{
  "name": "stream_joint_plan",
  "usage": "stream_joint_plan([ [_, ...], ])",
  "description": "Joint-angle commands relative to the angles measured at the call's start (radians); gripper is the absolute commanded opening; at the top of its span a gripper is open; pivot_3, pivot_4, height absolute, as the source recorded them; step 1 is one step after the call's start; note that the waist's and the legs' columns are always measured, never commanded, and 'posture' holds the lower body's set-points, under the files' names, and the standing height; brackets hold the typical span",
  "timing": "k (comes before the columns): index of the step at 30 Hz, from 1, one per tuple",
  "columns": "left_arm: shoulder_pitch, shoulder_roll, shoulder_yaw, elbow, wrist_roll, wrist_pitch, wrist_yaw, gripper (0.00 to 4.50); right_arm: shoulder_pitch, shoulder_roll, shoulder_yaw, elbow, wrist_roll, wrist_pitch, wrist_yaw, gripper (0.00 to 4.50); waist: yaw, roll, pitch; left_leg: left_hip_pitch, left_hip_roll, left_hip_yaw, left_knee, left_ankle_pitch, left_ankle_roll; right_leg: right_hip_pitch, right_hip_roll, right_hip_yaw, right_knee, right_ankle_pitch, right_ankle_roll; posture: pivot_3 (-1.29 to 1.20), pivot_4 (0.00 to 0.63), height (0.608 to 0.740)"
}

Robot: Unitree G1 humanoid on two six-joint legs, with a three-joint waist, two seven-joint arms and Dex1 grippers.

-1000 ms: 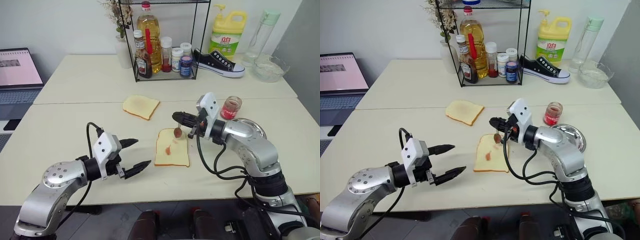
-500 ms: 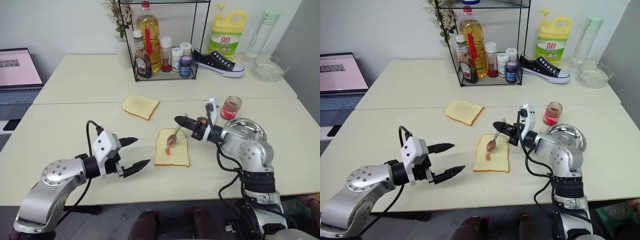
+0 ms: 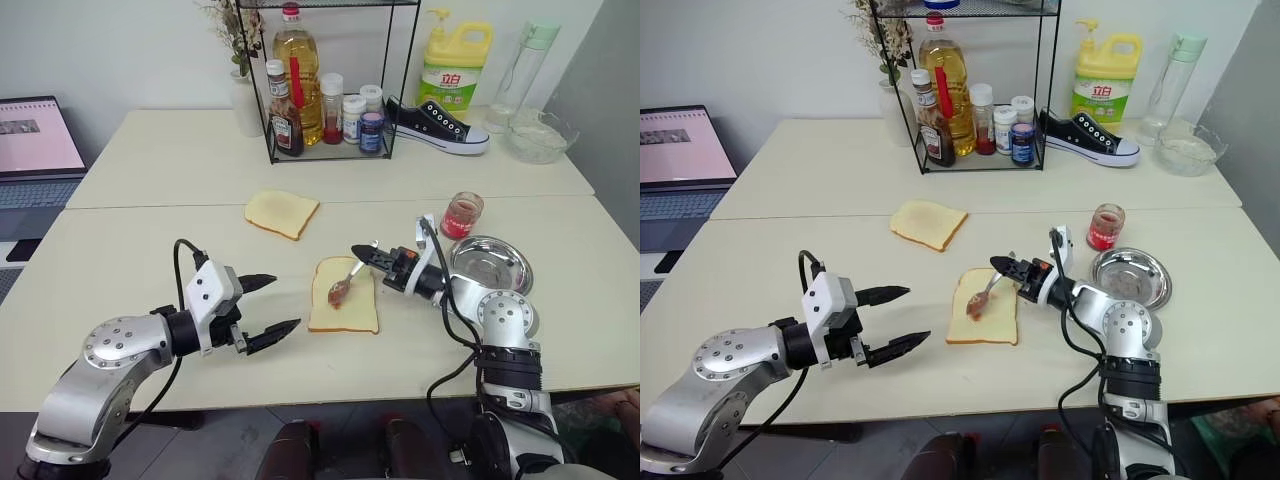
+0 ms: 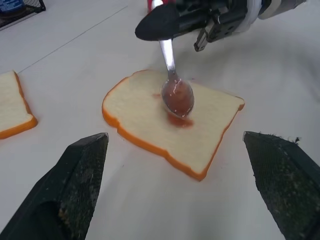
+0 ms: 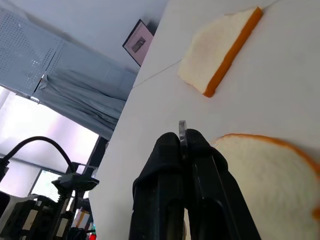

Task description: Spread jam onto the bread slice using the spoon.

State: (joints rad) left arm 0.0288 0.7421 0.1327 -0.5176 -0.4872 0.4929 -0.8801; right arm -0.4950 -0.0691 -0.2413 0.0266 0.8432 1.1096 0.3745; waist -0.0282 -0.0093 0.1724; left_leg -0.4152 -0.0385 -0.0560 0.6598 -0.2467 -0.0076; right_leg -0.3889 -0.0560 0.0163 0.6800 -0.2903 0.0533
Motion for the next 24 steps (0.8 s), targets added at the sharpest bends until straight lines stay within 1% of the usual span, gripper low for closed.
stream_joint_plan([
  [1,-0.013,0.01,-0.002,-0.014,0.0,-0.013,-0.002,4.5,0.022,-0.015,0.036,-0.011,-0.013,-0.03,0.034,0.02,0.0,0.0,0.0,0.0,0.0,0.0,0.0,0.0,0.0,0.0,0.0,0.0,0.0,0.0,0.0,0.0,0.15,0.74],
  [6,-0.019,0.009,-0.009,-0.006,0.003,-0.018,-0.005,4.5,0.037,-0.043,0.077,0.016,-0.07,-0.096,0.047,0.02,0.0,0.0,0.0,0.0,0.0,0.0,0.0,0.0,0.0,0.0,0.0,0.0,0.0,0.0,0.0,0.0,0.15,0.74],
  [10,-0.03,0.004,-0.018,0.0,0.004,-0.018,-0.004,4.5,0.005,-0.028,0.045,0.071,-0.08,-0.156,0.015,0.02,0.001,0.0,0.0,0.0,0.0,0.0,0.0,0.0,0.0,0.0,0.0,0.0,0.0,0.0,0.0,0.0,0.15,0.74],
  [24,-0.048,0.004,-0.02,0.017,-0.002,-0.015,-0.009,4.5,-0.058,-0.035,-0.049,0.159,-0.035,-0.191,-0.032,0.02,0.001,0.0,0.0,0.0,0.0,0.0,0.0,0.0,0.0,0.0,0.0,0.0,0.0,0.0,0.0,0.0,0.15,0.74],
])
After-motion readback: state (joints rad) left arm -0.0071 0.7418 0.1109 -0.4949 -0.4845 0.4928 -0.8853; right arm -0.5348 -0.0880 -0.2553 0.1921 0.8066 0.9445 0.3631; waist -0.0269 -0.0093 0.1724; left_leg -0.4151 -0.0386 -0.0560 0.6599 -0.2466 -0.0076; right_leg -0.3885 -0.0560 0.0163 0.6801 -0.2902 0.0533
